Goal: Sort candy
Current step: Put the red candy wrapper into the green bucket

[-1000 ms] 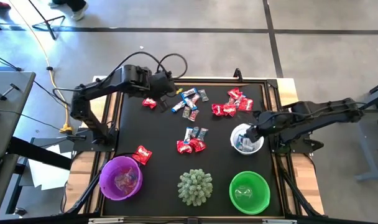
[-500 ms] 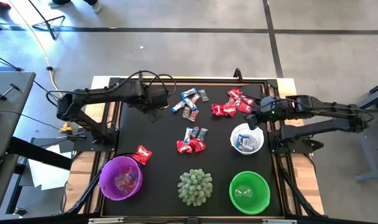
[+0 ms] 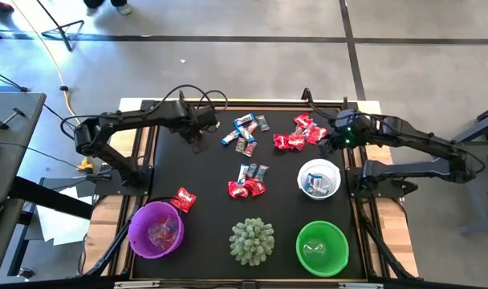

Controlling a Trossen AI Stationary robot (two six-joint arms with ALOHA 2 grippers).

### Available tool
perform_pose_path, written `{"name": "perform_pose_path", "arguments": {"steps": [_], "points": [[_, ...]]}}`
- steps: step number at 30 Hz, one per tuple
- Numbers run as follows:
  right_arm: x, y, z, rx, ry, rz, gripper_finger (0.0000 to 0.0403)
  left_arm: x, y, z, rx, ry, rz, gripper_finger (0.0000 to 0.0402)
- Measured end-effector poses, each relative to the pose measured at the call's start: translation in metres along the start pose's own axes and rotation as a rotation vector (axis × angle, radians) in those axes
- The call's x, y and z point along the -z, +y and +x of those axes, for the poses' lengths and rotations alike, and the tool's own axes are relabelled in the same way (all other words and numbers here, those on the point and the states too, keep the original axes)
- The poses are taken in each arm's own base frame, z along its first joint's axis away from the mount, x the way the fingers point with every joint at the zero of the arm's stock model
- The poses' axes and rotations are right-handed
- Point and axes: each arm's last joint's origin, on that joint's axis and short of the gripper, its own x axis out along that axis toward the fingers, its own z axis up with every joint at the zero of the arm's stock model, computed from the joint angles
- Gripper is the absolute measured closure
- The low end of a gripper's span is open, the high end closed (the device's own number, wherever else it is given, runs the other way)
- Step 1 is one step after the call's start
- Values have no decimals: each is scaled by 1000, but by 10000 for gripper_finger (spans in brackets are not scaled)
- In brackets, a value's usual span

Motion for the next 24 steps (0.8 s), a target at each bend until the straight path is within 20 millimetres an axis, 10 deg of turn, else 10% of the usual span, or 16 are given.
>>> {"name": "perform_pose_path", "arguments": {"steps": [15, 24], "points": [[-34, -3, 39, -66, 16, 45, 297, 12, 9, 53, 85, 5, 467, 269], [-41, -2, 60, -70, 75, 61, 297, 6, 21, 77, 42, -123, 443, 272]]}}
